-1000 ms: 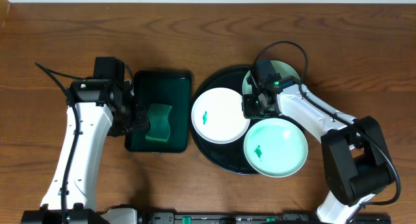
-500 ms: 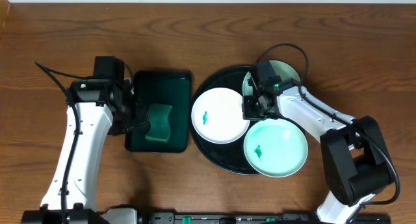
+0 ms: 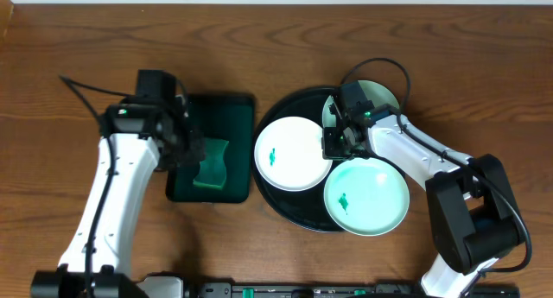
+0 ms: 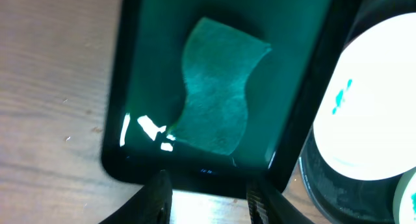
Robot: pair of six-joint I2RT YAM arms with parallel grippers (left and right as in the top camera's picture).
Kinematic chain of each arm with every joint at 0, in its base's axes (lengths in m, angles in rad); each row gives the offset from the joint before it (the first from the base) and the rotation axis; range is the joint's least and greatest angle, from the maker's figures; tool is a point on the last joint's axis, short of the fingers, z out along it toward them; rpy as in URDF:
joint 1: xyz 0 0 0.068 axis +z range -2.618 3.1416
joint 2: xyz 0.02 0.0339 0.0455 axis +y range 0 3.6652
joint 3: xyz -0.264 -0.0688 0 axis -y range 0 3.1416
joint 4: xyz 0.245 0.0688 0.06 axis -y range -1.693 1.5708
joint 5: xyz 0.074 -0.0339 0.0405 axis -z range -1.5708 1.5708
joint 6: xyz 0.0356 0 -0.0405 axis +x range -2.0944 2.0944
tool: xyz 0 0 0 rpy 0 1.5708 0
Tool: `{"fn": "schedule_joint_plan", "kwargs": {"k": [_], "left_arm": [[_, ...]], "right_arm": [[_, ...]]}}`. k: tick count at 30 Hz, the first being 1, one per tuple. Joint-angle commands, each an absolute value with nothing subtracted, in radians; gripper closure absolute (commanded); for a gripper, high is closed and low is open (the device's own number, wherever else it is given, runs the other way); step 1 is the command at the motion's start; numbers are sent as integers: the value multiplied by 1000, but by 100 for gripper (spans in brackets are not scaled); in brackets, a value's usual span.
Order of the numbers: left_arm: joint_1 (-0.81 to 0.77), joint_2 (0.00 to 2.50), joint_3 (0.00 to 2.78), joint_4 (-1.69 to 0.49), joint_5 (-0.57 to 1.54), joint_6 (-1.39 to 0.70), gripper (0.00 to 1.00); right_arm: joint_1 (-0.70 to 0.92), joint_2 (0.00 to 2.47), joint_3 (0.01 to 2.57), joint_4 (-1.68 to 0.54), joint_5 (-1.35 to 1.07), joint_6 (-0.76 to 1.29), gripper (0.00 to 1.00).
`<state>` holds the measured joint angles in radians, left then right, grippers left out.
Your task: Clean dirty plates on tray and stack at the side
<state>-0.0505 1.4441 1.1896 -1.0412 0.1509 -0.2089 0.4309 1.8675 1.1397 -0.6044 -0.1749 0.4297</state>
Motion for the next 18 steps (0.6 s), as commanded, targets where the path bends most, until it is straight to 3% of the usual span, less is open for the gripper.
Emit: {"fn": "schedule_joint_plan", "kwargs": {"k": [1,18], "left_arm": [[-87,1499,1182,-1022,144,-219,61],[-122,1771,1182,-907,114,-258,62]], "right_arm": [[442,1868,1135,-601,-162,441,99],[442,1868,1135,-597,-162,441,99]]}}
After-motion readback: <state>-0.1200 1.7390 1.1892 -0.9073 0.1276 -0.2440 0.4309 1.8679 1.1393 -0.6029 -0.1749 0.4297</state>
